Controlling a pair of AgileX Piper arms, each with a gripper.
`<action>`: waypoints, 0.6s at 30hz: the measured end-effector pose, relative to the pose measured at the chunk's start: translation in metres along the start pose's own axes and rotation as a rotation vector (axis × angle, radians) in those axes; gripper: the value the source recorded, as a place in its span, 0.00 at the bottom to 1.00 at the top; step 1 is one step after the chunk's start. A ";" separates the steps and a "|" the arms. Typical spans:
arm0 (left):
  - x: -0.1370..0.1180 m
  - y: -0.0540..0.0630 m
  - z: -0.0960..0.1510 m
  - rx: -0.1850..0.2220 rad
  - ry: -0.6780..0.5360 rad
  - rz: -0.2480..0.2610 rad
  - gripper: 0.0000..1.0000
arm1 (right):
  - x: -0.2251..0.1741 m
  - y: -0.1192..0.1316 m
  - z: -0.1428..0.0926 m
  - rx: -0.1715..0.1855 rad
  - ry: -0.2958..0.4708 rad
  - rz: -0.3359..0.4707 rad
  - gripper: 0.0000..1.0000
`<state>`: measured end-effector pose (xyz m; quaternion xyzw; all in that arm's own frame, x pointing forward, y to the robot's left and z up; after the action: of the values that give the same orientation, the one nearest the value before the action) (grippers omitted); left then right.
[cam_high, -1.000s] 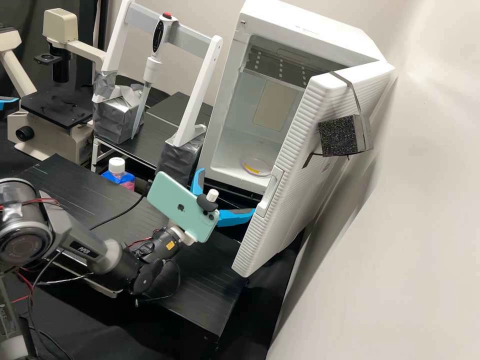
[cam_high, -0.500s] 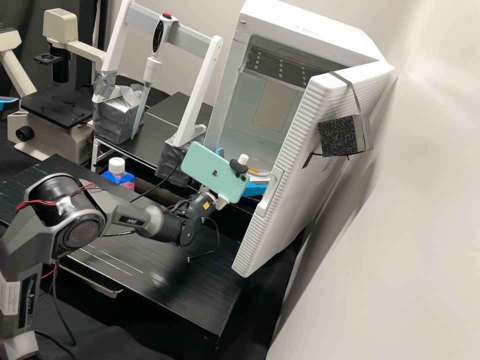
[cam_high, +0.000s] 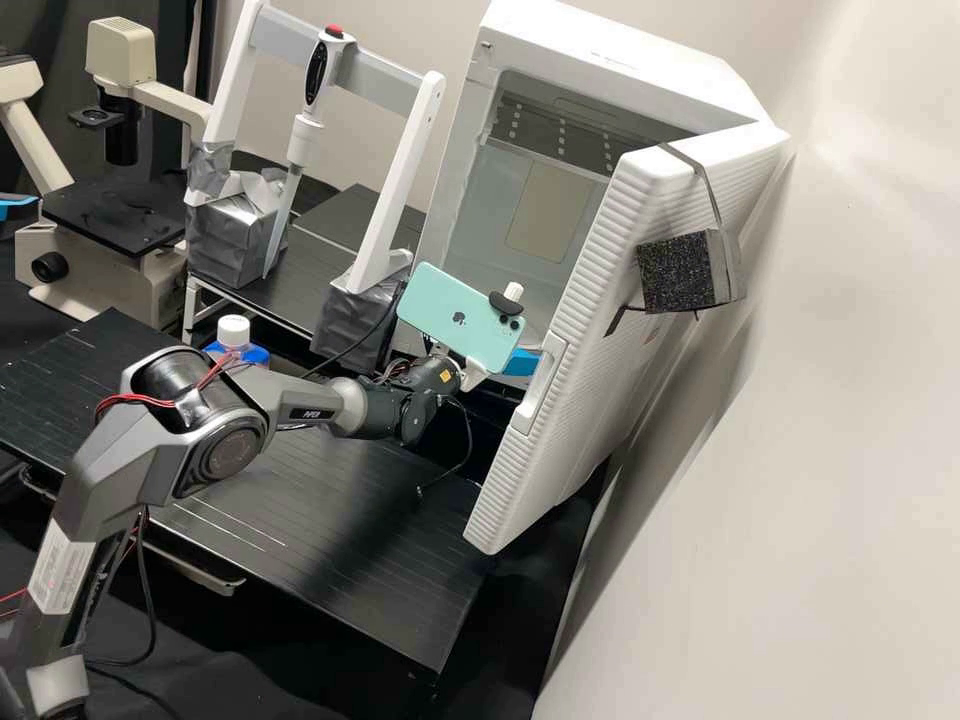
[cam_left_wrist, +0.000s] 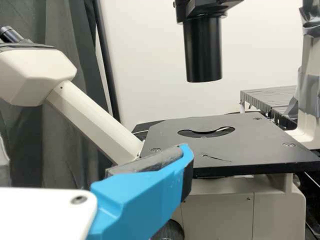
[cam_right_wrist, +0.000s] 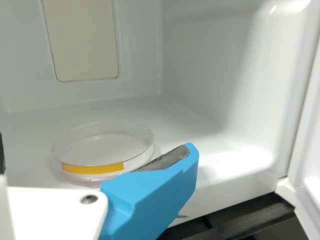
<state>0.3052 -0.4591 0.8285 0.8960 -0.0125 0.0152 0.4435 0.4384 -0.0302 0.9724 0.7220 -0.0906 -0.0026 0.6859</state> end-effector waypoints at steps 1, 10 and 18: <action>0.000 0.000 0.000 0.000 0.000 0.000 1.00 | 0.003 0.000 0.000 -0.001 -0.003 -0.001 1.00; 0.000 0.000 0.000 0.000 0.000 0.000 1.00 | 0.013 -0.007 0.001 -0.019 0.001 -0.013 1.00; 0.000 0.000 0.000 0.000 0.000 0.000 1.00 | 0.017 -0.004 0.000 -0.043 -0.007 -0.009 1.00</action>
<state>0.3052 -0.4591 0.8285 0.8960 -0.0125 0.0152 0.4435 0.4555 -0.0321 0.9706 0.7075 -0.0898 -0.0103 0.7009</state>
